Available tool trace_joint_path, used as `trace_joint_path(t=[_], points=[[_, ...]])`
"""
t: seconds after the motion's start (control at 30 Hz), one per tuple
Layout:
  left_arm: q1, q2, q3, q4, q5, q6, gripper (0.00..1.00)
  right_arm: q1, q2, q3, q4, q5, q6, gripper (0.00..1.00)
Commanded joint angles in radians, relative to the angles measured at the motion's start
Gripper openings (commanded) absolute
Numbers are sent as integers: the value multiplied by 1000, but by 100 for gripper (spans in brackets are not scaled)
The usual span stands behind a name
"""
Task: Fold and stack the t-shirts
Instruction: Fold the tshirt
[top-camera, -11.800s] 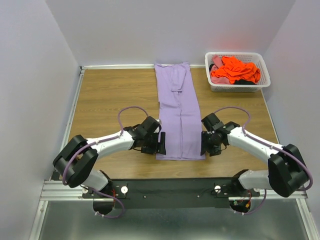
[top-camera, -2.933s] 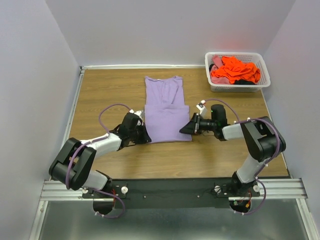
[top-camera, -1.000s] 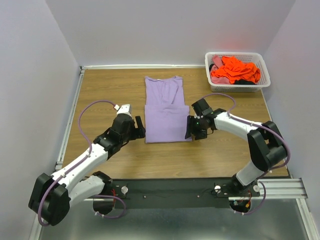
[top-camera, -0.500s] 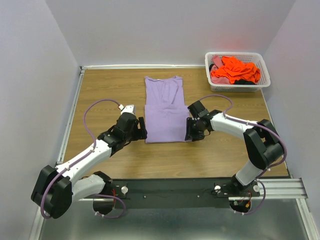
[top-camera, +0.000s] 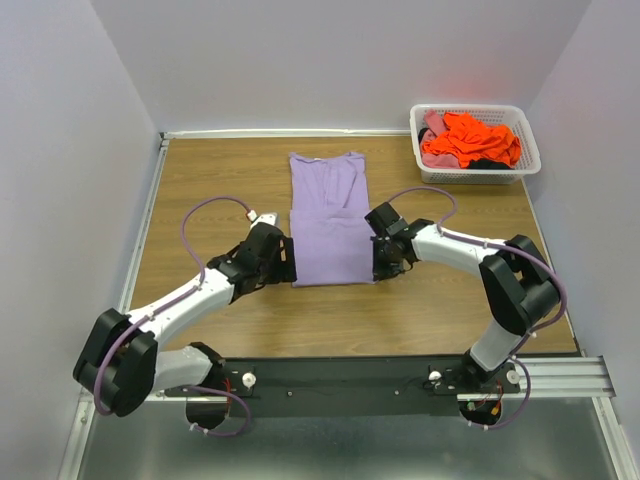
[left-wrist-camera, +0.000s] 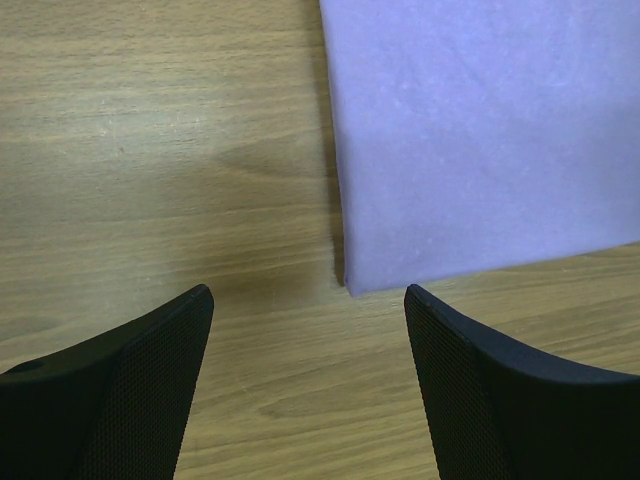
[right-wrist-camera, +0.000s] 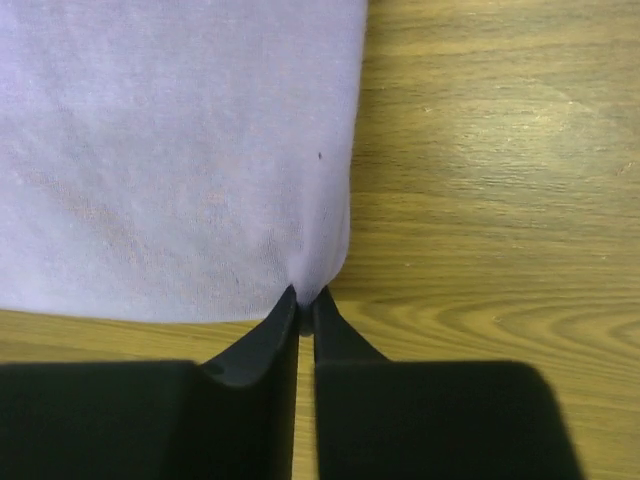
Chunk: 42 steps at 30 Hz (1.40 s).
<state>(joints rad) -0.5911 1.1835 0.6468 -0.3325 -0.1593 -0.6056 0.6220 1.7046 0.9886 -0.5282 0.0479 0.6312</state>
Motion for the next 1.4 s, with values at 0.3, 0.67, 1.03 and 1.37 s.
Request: trace_joint_path(t=[0.3, 0.67, 1.03, 1.37], points=[[-55, 159, 103, -120, -40, -23, 76, 36, 113, -33, -47, 113, -44, 0], [-99, 283, 191, -152, -54, -37, 59, 45, 110, -42, -35, 98, -59, 1], [-113, 373, 211, -129, -42, -34, 59, 48, 104, -59, -27, 86, -67, 0], [-142, 413, 194, -123, -40, -40, 44, 50, 84, -74, -26, 78, -67, 0]])
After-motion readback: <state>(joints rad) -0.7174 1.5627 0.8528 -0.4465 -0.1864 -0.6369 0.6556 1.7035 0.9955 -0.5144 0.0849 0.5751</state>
